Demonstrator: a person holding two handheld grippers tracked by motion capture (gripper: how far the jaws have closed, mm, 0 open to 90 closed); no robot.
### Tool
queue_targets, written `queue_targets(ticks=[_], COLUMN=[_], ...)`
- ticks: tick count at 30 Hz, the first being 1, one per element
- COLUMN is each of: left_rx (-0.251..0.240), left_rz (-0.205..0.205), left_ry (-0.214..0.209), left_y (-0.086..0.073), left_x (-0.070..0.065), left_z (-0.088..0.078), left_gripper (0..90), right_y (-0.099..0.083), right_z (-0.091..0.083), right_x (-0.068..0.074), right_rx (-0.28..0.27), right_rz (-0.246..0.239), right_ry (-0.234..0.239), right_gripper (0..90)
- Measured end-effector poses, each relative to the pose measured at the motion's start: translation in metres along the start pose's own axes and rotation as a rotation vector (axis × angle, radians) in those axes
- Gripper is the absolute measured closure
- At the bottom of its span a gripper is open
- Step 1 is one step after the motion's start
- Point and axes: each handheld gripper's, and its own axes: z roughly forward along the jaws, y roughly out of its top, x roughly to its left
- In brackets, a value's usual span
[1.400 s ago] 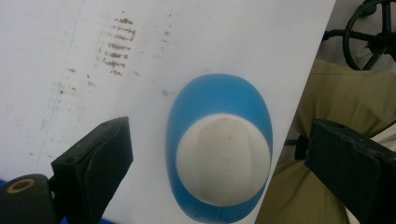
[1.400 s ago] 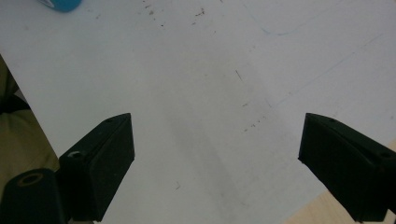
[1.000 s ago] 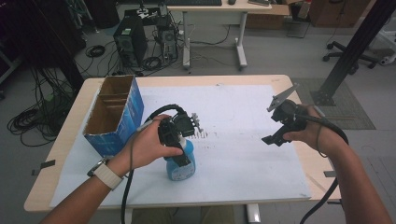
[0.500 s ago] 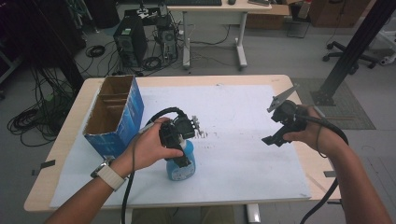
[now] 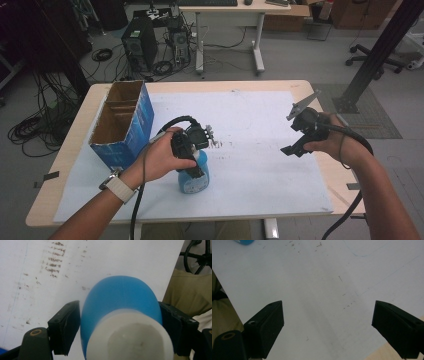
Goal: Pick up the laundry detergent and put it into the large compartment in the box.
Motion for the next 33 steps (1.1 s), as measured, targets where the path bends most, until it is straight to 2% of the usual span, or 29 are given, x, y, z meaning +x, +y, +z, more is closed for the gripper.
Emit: queue_targets(ticks=[14,33], left_rx=[-0.002,0.009], left_rz=[0.002,-0.01], left_ry=[-0.002,0.012], left_y=[-0.001,0.0008], left_x=[0.0009,-0.0004], left_z=[-0.0009,-0.0019], left_gripper=[36.6,37.2], right_y=[-0.0029,-0.0044], right_z=[-0.0009,-0.0009], right_x=[0.0004,0.0006], right_rx=[-0.002,-0.006], right_rz=[0.005,0.009], right_ry=[0.0,0.001], right_gripper=[10.8,10.8])
